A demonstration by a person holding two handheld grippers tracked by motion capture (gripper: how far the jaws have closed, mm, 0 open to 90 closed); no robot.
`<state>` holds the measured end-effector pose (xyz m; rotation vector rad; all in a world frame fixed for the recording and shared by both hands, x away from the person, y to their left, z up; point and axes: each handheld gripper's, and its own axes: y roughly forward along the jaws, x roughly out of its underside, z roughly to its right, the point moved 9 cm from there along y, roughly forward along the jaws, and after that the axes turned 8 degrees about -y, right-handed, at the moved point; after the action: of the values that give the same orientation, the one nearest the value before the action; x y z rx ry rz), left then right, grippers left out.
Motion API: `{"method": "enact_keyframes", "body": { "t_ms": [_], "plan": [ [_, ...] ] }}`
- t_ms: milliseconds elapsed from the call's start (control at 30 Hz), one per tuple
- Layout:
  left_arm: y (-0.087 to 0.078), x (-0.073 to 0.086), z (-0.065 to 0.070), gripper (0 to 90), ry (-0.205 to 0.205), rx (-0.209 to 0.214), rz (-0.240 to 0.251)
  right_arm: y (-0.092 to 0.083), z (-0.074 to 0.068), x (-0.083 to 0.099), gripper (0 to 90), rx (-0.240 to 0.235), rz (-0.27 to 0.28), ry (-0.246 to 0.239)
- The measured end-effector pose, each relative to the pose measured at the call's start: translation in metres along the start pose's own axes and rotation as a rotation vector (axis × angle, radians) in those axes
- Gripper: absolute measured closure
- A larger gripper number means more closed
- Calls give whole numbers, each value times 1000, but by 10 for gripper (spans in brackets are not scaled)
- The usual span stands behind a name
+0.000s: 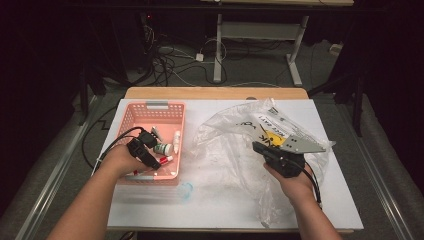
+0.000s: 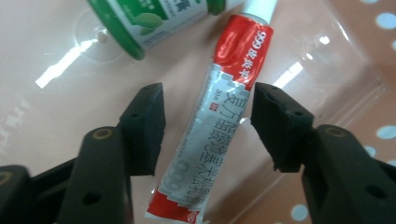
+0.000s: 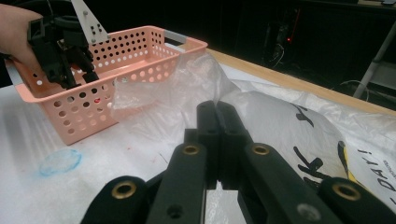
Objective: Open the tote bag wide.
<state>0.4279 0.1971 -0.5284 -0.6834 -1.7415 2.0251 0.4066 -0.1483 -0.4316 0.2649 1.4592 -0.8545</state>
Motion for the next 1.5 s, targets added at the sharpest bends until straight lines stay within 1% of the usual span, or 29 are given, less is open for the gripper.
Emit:
{"method": "enact_keyframes", "body": {
  "t_ms": [133, 167, 267, 367, 433, 533, 633, 800, 1133, 1233, 1333, 1500],
  "plan": [
    [5, 1, 1, 457, 18, -23, -46, 0, -1, 0, 900, -3, -2, -1],
    [5, 1, 1, 459, 23, -32, -49, 0, -1, 0, 900, -2, -2, -1],
    [6, 0, 2, 485, 34, -44, -50, 0, 0, 0, 900, -1, -2, 0],
    [6, -1, 1, 508, 26, -40, -49, 0, -1, 0, 900, -3, -1, -1],
    [6, -1, 1, 524, 32, -38, -45, 1, -1, 0, 900, -4, 0, -2],
    [6, -2, 2, 583, 45, -35, -38, 0, -1, 0, 900, -4, 0, -2],
    [6, -3, 3, 598, 47, -33, -34, 0, -1, 0, 900, -3, 0, -1],
    [6, -3, 4, 659, 62, -33, -29, 0, -1, 0, 900, -3, 2, 0],
    [6, -3, 4, 671, 82, -35, -27, -1, 0, 0, 900, 3, 4, 3],
    [6, -3, 4, 672, 84, -37, -27, -1, 0, 0, 900, 3, 5, 4],
    [5, -3, 4, 674, 65, -36, -27, -2, 1, -1, 900, 3, 5, 4],
    [5, -3, 4, 674, 77, -48, -25, -2, 2, -1, 900, 4, 7, 4]
  ]
}}
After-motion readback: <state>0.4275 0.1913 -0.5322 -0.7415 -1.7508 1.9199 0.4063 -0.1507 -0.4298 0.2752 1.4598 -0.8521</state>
